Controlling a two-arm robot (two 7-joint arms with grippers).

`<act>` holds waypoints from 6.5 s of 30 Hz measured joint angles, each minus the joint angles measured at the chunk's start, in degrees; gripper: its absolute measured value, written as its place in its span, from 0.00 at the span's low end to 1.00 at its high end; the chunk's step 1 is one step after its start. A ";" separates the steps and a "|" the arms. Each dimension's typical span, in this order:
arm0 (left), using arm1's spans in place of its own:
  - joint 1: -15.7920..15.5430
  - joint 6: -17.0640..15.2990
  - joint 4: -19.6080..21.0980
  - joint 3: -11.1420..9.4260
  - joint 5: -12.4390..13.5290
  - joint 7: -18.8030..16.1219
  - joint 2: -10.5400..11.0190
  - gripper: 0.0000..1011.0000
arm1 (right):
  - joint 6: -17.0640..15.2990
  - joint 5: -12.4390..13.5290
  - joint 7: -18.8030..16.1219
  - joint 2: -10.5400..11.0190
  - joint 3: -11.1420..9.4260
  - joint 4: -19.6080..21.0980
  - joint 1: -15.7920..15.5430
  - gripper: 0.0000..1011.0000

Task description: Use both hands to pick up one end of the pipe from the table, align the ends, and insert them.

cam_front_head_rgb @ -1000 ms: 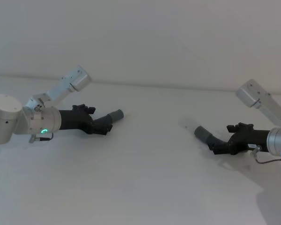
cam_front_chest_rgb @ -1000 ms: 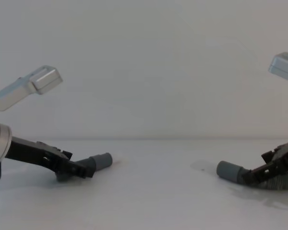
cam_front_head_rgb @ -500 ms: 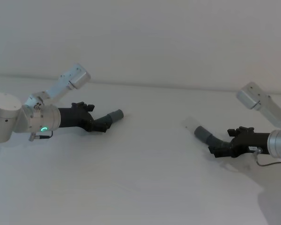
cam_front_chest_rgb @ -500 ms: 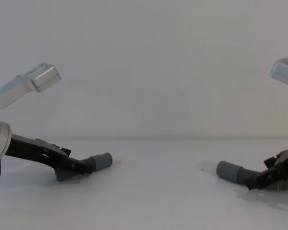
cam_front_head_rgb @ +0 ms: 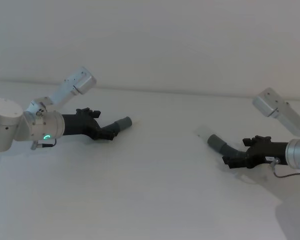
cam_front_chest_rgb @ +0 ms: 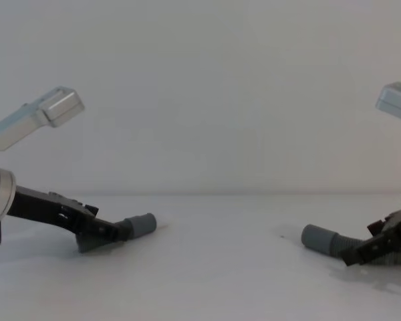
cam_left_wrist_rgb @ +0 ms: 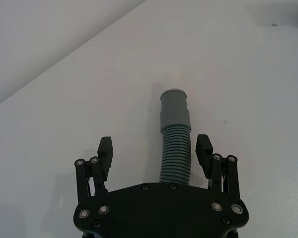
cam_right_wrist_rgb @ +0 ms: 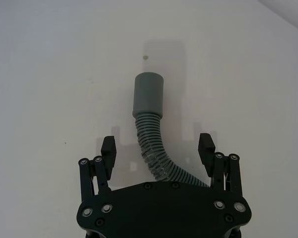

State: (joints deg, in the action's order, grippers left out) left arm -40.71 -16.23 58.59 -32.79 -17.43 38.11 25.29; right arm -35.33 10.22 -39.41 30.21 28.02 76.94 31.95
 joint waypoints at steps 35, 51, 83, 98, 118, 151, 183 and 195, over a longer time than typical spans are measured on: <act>-0.08 0.09 -0.09 0.04 0.02 -0.06 -0.05 0.99 | 0.56 0.32 0.51 -0.04 0.00 0.13 -0.09 0.13; -0.08 0.09 -0.09 0.04 0.02 -0.06 -0.05 0.99 | 0.58 0.33 0.53 -0.04 -0.01 0.12 -0.09 0.04; -0.08 0.08 -0.09 0.03 0.01 -0.05 -0.05 0.99 | 0.57 0.32 0.52 -0.03 0.00 0.11 -0.09 0.83; -0.08 0.09 -0.09 0.03 0.01 -0.05 -0.05 0.99 | 2.13 0.16 0.07 0.06 1.16 -0.81 0.59 0.99; -0.08 0.09 -0.09 0.03 0.01 -0.05 -0.05 0.99 | 2.62 0.35 -0.19 -0.33 2.04 -1.92 1.33 0.82; -0.08 0.08 -0.09 0.03 0.01 -0.05 -0.05 0.99 | 2.73 0.54 -0.23 -0.44 2.25 -2.19 1.53 0.09; -0.62 -1.02 -0.58 -1.23 -0.96 1.92 -0.06 0.99 | 2.73 0.53 -0.23 -0.44 2.26 -2.20 1.52 0.09; -0.51 -1.26 -0.36 -1.56 -0.96 1.89 0.20 0.97 | 2.73 0.53 -0.23 -0.44 2.26 -2.20 1.52 0.09</act>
State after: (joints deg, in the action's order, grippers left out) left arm -41.22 -17.49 58.24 -34.35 -18.39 40.00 25.49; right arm -32.60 10.75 -39.63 29.77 30.28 74.75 33.48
